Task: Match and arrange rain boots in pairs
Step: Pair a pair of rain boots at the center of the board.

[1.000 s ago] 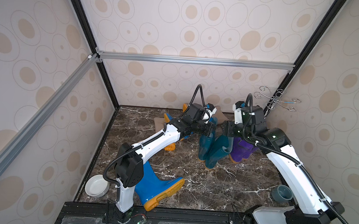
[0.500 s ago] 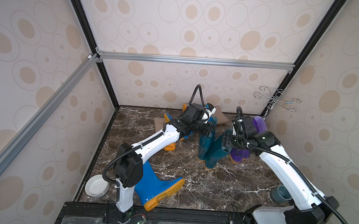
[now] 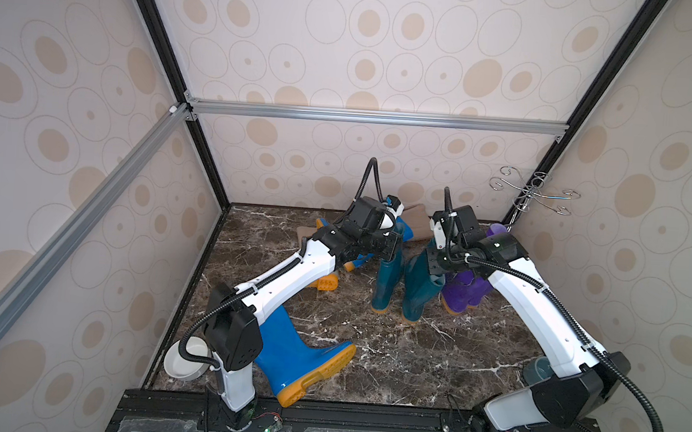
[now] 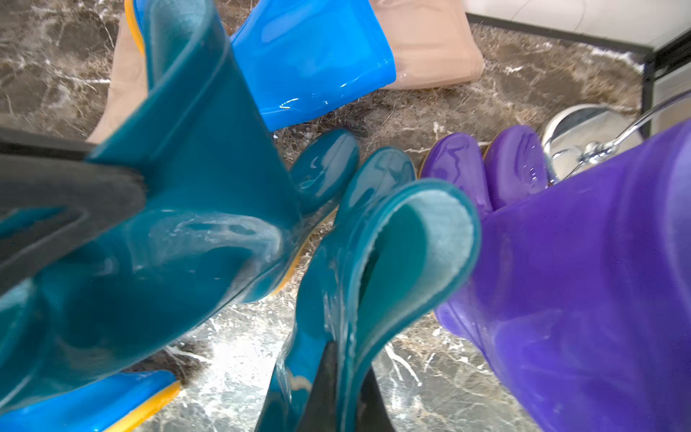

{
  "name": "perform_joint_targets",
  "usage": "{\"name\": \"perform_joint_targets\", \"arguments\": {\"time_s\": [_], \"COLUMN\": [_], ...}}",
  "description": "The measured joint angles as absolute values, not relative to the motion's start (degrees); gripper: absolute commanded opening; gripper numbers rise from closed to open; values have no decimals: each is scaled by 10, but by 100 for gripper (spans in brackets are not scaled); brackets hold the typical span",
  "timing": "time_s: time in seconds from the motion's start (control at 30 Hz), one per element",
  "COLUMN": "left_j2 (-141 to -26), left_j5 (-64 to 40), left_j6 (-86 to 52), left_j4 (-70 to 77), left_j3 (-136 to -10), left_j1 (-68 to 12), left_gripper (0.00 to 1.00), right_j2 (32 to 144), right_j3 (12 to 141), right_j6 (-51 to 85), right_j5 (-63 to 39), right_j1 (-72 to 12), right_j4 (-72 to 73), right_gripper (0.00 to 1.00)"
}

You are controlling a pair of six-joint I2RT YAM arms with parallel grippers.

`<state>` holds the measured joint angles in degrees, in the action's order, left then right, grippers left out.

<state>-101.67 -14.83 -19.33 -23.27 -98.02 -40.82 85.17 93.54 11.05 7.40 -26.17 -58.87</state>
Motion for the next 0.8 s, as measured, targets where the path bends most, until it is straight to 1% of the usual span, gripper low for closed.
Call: {"name": "perform_joint_targets", "arguments": {"time_s": [0.13, 0.43, 0.8], "left_j2": [-1016, -1018, -1034], "left_j5": [-167, -204, -215], "left_j6": [-216, -308, -361], "left_j4": [-202, -64, -31], "left_j3": [-960, -892, -894], "left_j1": [-408, -416, -437], "left_gripper": [0, 0, 0], "right_j2": [860, 915, 913], "right_j3": [939, 971, 957], "right_j6": [87, 43, -5], "right_j5": [57, -4, -38], "right_j1": [-247, -224, -180], "right_j4": [-595, -603, -567], "right_gripper": [0, 0, 0]}}
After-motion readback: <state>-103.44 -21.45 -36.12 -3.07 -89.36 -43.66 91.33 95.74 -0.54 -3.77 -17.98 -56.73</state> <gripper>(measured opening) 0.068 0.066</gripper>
